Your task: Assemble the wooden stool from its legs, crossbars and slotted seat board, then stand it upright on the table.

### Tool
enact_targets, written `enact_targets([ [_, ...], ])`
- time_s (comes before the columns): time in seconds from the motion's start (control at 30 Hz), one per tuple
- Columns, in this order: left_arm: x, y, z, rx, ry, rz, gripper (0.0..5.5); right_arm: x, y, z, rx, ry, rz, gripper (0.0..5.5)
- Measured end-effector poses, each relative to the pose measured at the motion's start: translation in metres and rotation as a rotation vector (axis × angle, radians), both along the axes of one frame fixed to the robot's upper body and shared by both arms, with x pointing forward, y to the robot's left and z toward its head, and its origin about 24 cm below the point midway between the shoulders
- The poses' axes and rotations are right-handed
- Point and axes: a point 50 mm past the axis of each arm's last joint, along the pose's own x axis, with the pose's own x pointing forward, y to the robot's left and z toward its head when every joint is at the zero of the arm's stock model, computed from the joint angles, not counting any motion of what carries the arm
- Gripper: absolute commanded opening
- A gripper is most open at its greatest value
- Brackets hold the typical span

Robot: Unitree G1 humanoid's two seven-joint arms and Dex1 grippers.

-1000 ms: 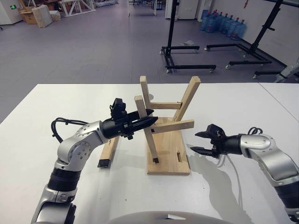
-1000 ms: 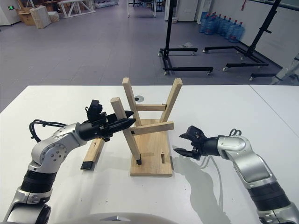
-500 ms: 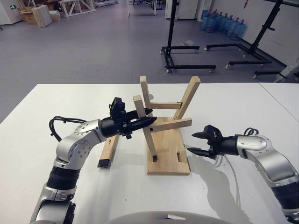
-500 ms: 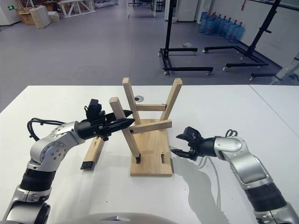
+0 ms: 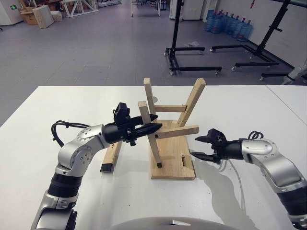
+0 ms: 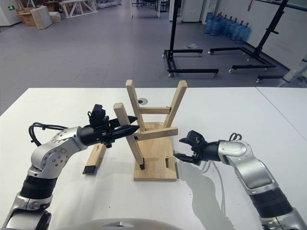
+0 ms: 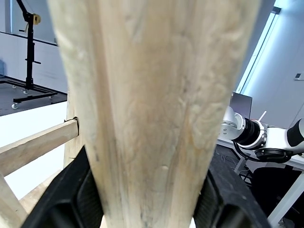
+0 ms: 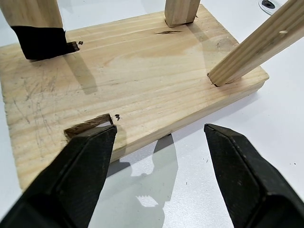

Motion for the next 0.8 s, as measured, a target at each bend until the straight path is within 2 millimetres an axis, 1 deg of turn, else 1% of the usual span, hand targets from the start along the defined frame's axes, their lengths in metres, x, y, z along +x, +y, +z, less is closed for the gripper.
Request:
enact_targets([
  [0.1, 0.0017, 0.0013, -0.0026, -0.003, -0.015, -0.01, 2.09, -0.0001, 0.0004, -0.0005, 0.0, 0.001, 0.001, 3.4],
  [0.33, 0.0065, 0.0012, -0.0011, 0.019, -0.026, -0.042, 2.09, -0.0002, 0.0022, -0.0019, 0.003, 0.002, 0.0, 3.4],
  [0.7, 0.0071, 0.0, -0.0005, 0.026, -0.034, -0.046, 2.09, -0.0006, 0.0046, -0.0038, 0.009, 0.01, -0.004, 3.4],
  [0.8, 0.0092, 0.0006, -0.0004, 0.034, -0.061, -0.037, 2.09, -0.0007, 0.005, -0.0039, 0.01, 0.01, -0.004, 3.4],
])
